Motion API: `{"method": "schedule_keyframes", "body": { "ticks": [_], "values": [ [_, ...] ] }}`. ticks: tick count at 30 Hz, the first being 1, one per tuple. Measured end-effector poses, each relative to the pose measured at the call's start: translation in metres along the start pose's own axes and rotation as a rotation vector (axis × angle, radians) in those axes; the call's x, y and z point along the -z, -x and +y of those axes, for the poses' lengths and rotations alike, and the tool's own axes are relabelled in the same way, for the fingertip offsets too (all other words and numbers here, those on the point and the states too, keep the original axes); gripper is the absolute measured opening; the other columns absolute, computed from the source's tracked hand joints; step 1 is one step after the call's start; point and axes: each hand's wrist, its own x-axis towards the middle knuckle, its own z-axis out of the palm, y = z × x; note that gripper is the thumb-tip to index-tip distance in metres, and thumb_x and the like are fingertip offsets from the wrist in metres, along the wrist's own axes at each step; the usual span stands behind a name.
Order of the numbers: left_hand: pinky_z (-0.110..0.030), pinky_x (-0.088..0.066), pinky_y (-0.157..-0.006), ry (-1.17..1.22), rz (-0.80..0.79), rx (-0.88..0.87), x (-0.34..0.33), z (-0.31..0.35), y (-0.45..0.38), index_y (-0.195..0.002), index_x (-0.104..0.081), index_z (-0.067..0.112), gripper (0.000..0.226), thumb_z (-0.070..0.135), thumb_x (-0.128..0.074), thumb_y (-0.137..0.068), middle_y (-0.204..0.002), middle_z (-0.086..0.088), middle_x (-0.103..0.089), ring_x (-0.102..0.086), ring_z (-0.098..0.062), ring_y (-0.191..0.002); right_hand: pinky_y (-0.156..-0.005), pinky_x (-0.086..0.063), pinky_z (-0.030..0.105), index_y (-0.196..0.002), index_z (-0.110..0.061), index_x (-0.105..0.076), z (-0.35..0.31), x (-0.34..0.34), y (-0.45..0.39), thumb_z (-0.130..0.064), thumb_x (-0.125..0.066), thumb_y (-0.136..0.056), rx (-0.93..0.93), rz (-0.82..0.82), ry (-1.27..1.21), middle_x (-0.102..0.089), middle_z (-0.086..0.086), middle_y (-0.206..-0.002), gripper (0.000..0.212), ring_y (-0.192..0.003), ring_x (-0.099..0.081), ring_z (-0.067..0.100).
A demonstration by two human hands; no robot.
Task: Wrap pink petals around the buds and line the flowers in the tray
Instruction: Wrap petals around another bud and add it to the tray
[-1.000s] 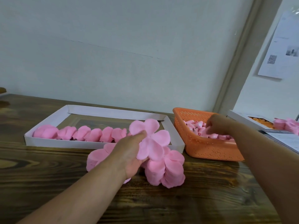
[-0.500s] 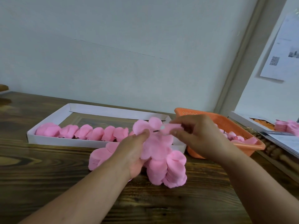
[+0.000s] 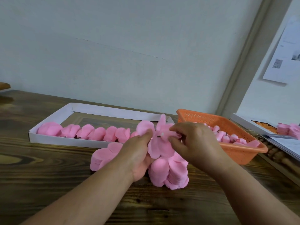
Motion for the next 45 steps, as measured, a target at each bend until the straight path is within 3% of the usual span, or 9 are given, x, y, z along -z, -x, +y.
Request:
{"method": "schedule_keyframes", "body": {
  "ticks": [6, 12, 17, 20, 25, 30, 34, 39, 45],
  "values": [
    [-0.037, -0.061, -0.068, 0.046, -0.037, 0.013, -0.002, 0.000, 0.003, -0.119, -0.057, 0.002, 0.030, 0.021, -0.041, -0.103, -0.091, -0.017, -0.074, -0.073, -0.023, -0.080, -0.057, -0.044, 0.041, -0.074, -0.005, -0.059, -0.006, -0.002, 0.001, -0.018, -0.055, -0.082, 0.037, -0.056, 0.040, -0.059, 0.008, -0.068, 0.016, -0.064, -0.052, 0.027],
    [-0.039, -0.058, -0.081, 0.038, -0.073, 0.027, 0.001, 0.001, 0.002, -0.098, -0.072, 0.006, 0.040, 0.041, -0.054, -0.093, -0.100, -0.017, -0.073, -0.072, -0.025, -0.089, -0.055, -0.041, 0.040, -0.071, -0.006, -0.057, -0.010, 0.001, 0.005, -0.018, -0.057, -0.082, 0.067, -0.065, 0.053, -0.056, 0.005, -0.065, 0.016, -0.062, -0.050, 0.026],
    [-0.035, -0.054, -0.076, 0.065, -0.001, 0.042, 0.002, 0.000, 0.000, -0.113, -0.064, 0.006, 0.026, 0.022, -0.055, -0.095, -0.090, -0.014, -0.074, -0.071, -0.023, -0.078, -0.043, -0.037, 0.033, -0.064, -0.010, -0.058, -0.011, 0.003, 0.015, -0.017, -0.053, -0.075, 0.096, -0.009, 0.027, -0.052, 0.000, -0.056, 0.014, -0.050, -0.045, 0.020],
    [-0.034, -0.054, -0.072, 0.070, 0.036, 0.034, 0.002, 0.000, 0.000, -0.108, -0.062, 0.005, 0.019, 0.017, -0.052, -0.097, -0.083, -0.013, -0.074, -0.072, -0.021, -0.070, -0.046, -0.042, 0.037, -0.069, -0.010, -0.064, -0.008, 0.003, 0.019, -0.020, -0.051, -0.077, 0.068, -0.014, 0.023, -0.053, 0.000, -0.057, 0.018, -0.052, -0.046, 0.020],
    [-0.038, -0.056, -0.078, 0.072, 0.035, 0.024, 0.003, -0.001, -0.001, -0.116, -0.057, 0.008, 0.022, 0.016, -0.052, -0.096, -0.089, -0.014, -0.075, -0.072, -0.023, -0.080, -0.045, -0.042, 0.032, -0.081, -0.012, -0.070, -0.009, 0.006, 0.023, -0.019, -0.056, -0.077, 0.053, 0.043, -0.032, -0.057, -0.003, -0.062, 0.016, -0.053, -0.043, 0.011],
    [-0.038, -0.057, -0.078, -0.005, 0.016, -0.018, 0.001, -0.001, 0.001, -0.111, -0.058, 0.010, 0.017, 0.016, -0.052, -0.096, -0.086, -0.011, -0.075, -0.073, -0.021, -0.080, -0.044, -0.045, 0.037, -0.079, -0.011, -0.069, -0.010, 0.006, 0.018, -0.018, -0.057, -0.078, 0.059, 0.095, -0.031, -0.061, 0.000, -0.061, 0.014, -0.053, -0.050, 0.017],
    [-0.038, -0.056, -0.082, -0.093, -0.023, -0.041, 0.001, -0.003, 0.001, -0.107, -0.065, 0.009, 0.021, 0.021, -0.049, -0.099, -0.094, -0.013, -0.075, -0.073, -0.020, -0.084, -0.044, -0.038, 0.029, -0.076, -0.011, -0.068, -0.009, 0.004, 0.015, -0.018, -0.057, -0.076, 0.075, 0.076, -0.019, -0.058, -0.003, -0.060, 0.012, -0.054, -0.043, 0.011],
    [-0.036, -0.054, -0.083, -0.197, -0.033, -0.061, 0.000, -0.005, 0.004, -0.102, -0.069, 0.012, 0.023, 0.024, -0.050, -0.098, -0.095, -0.009, -0.075, -0.071, -0.018, -0.088, -0.045, -0.042, 0.035, -0.066, -0.007, -0.061, -0.008, -0.001, 0.014, -0.016, -0.052, -0.077, 0.080, 0.031, 0.011, -0.056, 0.003, -0.058, 0.017, -0.053, -0.051, 0.024],
    [-0.041, -0.051, -0.089, -0.280, -0.018, -0.107, -0.002, -0.004, 0.007, -0.091, -0.073, 0.011, 0.026, 0.025, -0.052, -0.097, -0.091, -0.011, -0.072, -0.067, -0.020, -0.088, -0.053, -0.042, 0.037, -0.084, -0.009, -0.064, -0.011, -0.005, 0.011, -0.012, -0.062, -0.081, 0.029, 0.002, -0.064, -0.059, 0.001, -0.066, 0.005, -0.059, -0.049, 0.020]
  ]
}}
